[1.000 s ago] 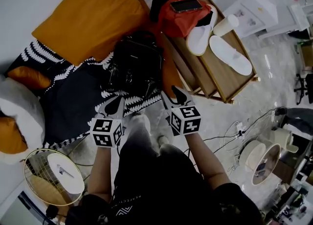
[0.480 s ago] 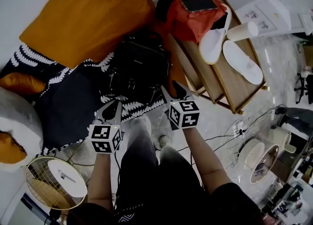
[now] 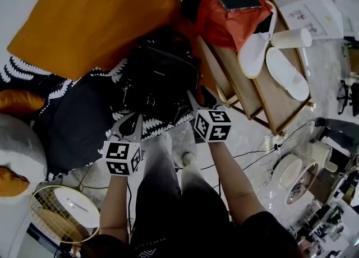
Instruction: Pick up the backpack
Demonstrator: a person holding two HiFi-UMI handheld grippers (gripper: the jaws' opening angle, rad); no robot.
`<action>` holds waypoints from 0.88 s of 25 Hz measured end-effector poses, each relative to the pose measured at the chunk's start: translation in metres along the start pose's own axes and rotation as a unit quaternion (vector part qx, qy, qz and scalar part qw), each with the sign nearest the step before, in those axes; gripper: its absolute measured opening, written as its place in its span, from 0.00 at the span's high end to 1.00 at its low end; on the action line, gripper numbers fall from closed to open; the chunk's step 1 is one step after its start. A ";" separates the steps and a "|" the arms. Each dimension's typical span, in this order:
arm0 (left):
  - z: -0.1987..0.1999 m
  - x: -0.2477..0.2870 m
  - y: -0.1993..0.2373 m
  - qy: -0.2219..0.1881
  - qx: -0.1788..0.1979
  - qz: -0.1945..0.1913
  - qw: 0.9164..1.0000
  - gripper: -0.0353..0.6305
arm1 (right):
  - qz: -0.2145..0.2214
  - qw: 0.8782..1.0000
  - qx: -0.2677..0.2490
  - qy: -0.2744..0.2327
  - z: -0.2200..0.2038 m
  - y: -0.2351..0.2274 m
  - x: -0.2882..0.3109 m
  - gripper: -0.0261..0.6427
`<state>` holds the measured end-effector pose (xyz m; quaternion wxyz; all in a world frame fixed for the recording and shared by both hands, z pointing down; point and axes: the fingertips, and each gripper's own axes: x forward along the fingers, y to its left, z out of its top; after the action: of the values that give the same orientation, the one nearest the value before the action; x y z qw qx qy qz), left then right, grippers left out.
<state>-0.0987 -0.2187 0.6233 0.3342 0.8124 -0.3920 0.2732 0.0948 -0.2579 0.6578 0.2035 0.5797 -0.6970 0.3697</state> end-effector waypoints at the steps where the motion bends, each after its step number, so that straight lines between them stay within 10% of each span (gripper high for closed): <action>1: 0.001 0.003 0.001 0.000 0.000 -0.003 1.000 0.91 | 0.002 1.000 0.002 0.000 0.000 0.000 0.003 0.67; 22: 0.005 0.032 0.017 0.003 -0.018 -0.013 1.000 0.91 | -0.017 1.000 -0.017 0.012 -0.002 0.005 0.039 0.64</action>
<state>-0.0945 -0.2449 0.6485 0.3537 0.8103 -0.3853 0.2643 0.0801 -0.2820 0.6853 0.2276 0.5832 -0.6908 0.3618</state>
